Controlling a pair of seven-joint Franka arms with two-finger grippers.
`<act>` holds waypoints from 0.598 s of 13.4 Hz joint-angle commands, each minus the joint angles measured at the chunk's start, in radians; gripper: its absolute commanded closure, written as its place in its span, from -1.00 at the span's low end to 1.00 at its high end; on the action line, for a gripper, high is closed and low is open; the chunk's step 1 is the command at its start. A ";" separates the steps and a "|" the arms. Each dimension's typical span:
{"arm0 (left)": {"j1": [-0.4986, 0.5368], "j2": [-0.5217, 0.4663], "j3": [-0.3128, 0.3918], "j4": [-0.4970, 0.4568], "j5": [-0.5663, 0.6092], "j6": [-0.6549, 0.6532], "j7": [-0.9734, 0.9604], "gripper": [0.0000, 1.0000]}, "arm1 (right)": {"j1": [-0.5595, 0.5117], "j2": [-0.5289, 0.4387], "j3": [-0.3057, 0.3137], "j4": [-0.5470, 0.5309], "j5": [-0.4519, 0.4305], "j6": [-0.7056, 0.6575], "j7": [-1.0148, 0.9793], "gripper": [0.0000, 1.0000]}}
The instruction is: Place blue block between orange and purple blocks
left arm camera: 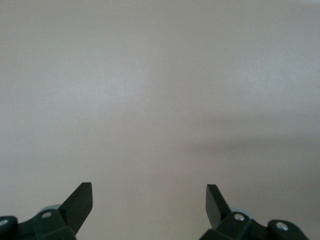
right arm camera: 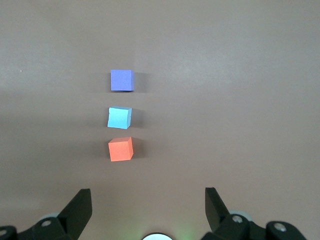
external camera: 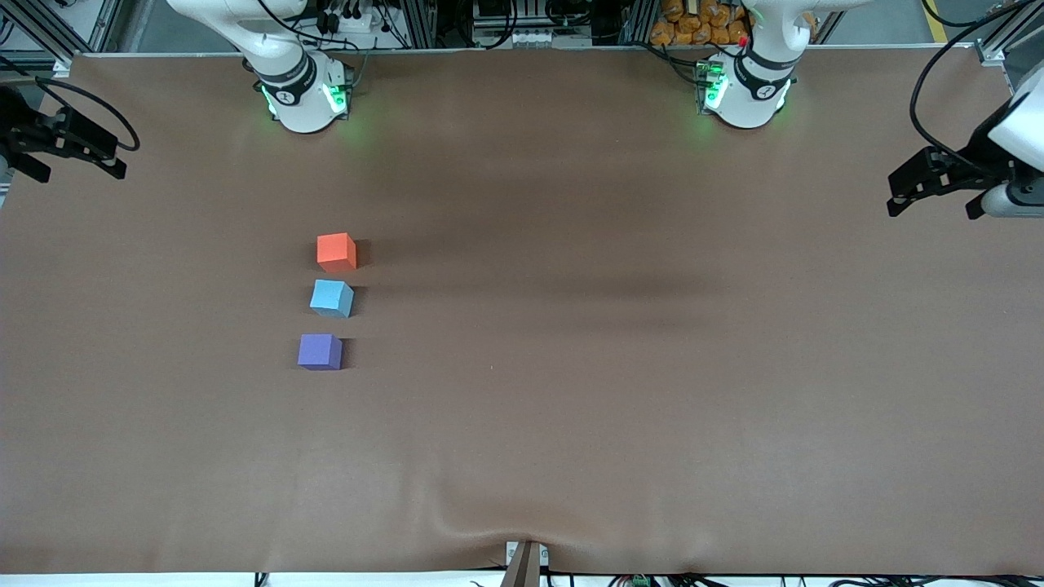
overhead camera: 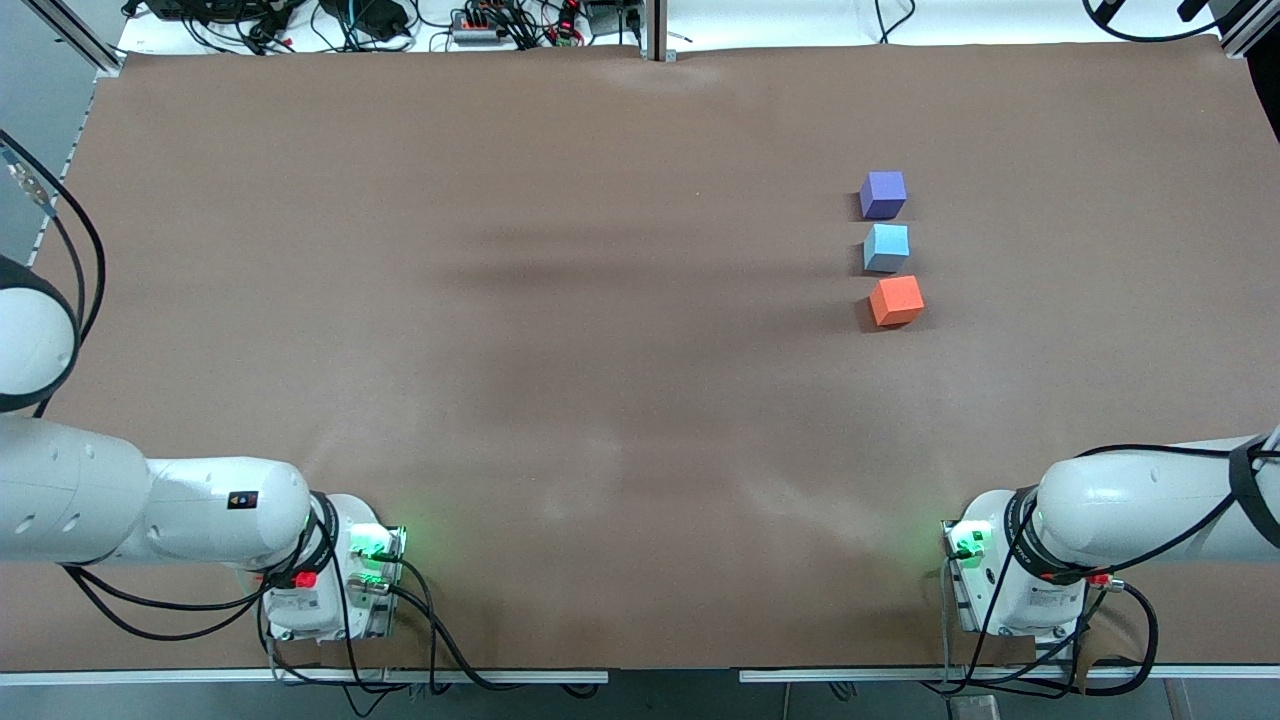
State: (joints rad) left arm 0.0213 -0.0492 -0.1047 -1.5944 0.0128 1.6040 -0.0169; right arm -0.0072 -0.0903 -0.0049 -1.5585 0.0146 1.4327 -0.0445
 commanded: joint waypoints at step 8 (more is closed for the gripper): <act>0.002 0.005 -0.001 0.063 -0.044 -0.081 -0.055 -1.00 | -0.010 0.020 0.000 0.054 -0.016 -0.055 0.011 -1.00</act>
State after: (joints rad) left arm 0.0212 -0.0493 -0.1064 -1.5508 -0.0260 1.5448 -0.0639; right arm -0.0101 -0.0846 -0.0104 -1.5359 0.0134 1.4001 -0.0446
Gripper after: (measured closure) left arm 0.000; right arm 0.000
